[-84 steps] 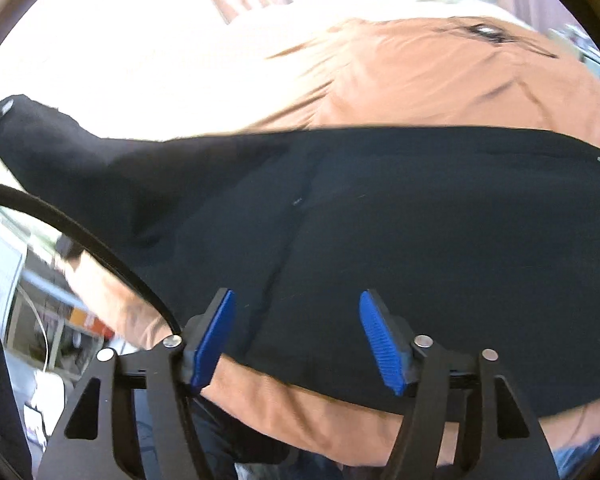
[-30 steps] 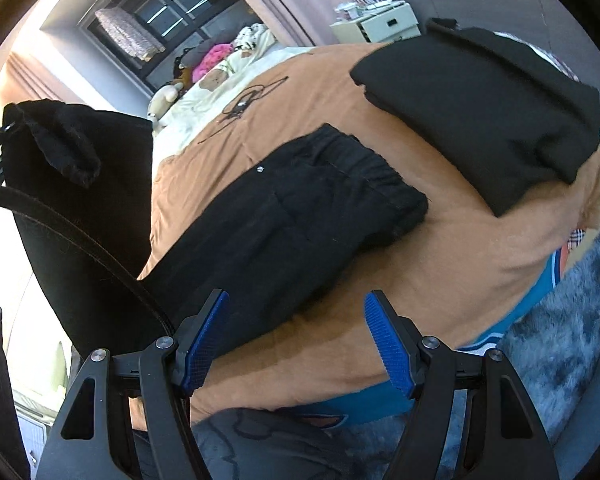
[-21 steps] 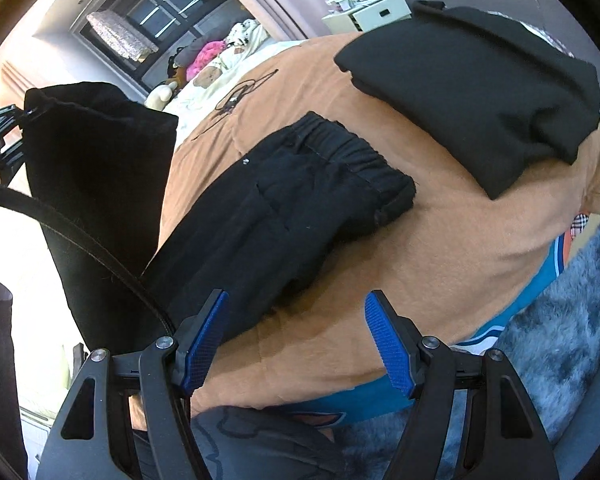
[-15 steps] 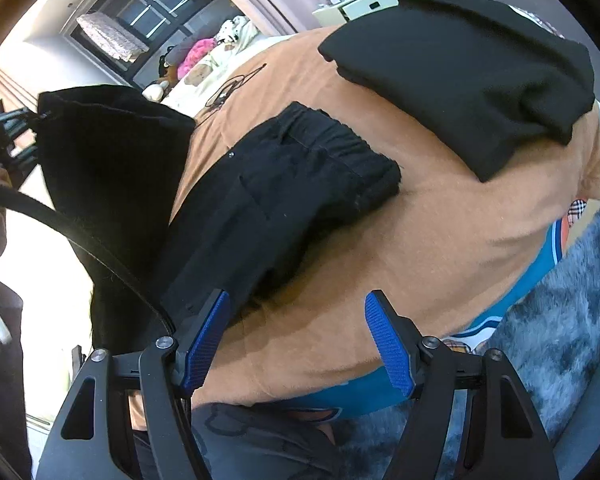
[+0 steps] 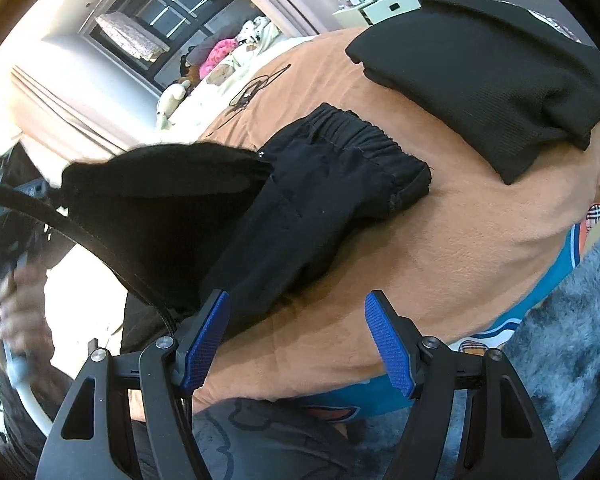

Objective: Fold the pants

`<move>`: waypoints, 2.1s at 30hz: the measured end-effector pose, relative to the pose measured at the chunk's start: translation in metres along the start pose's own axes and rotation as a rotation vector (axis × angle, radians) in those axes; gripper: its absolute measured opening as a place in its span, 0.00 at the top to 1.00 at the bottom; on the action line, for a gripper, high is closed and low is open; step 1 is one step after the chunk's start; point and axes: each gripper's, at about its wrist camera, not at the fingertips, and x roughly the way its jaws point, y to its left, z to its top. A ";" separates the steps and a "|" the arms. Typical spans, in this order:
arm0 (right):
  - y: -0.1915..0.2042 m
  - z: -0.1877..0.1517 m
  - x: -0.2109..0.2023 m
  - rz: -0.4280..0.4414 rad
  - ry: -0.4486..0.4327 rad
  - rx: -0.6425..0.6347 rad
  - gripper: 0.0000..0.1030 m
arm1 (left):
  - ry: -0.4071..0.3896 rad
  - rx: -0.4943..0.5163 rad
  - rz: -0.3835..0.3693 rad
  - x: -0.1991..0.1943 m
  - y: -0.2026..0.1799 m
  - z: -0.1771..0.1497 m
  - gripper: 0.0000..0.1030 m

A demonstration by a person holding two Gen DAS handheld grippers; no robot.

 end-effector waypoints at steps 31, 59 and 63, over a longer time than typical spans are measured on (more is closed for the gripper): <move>0.056 0.051 0.107 0.116 0.085 -0.022 0.33 | -0.021 -0.078 0.334 -0.132 0.144 -0.085 0.39; 0.046 0.118 0.244 0.059 0.250 0.054 0.90 | -0.199 -0.361 0.291 -0.107 0.258 -0.064 0.39; 0.063 0.126 0.229 0.038 0.179 -0.039 0.92 | -0.178 -0.361 0.283 -0.100 0.264 -0.066 0.39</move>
